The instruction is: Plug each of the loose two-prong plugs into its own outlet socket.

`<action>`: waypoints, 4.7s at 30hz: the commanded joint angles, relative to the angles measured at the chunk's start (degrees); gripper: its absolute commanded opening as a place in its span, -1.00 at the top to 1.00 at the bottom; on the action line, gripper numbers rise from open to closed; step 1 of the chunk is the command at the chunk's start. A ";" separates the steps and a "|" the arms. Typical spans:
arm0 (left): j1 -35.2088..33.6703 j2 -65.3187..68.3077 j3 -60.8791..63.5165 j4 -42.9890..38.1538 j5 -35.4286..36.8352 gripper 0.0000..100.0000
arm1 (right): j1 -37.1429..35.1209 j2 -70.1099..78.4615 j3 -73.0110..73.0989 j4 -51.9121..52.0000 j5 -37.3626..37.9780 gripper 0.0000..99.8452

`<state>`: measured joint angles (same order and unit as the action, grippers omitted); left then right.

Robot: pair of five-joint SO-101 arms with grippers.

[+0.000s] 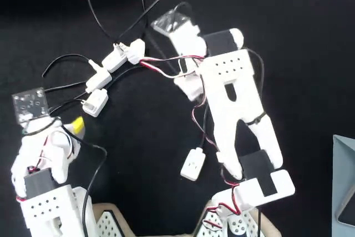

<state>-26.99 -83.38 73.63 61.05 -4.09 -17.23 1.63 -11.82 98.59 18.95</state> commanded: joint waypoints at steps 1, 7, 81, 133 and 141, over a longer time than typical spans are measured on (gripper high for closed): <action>0.13 -0.62 -8.48 2.11 4.04 0.41 | 0.97 -5.58 -2.68 1.85 -5.63 0.98; 4.79 -0.62 -11.65 1.67 7.65 0.41 | -4.40 -20.70 1.98 -0.62 -6.59 0.98; 34.59 0.62 -6.64 -0.70 2.29 0.41 | 16.62 -46.55 59.21 -45.89 -6.68 0.98; 66.07 82.37 -42.86 -0.88 11.96 0.59 | 37.71 -46.55 60.00 -49.05 -6.68 0.98; 56.40 70.68 -40.40 8.09 3.43 0.85 | 37.36 -46.55 60.00 -49.05 -6.68 0.98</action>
<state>33.32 -6.81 33.10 67.03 1.80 19.78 -44.62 50.51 50.24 12.62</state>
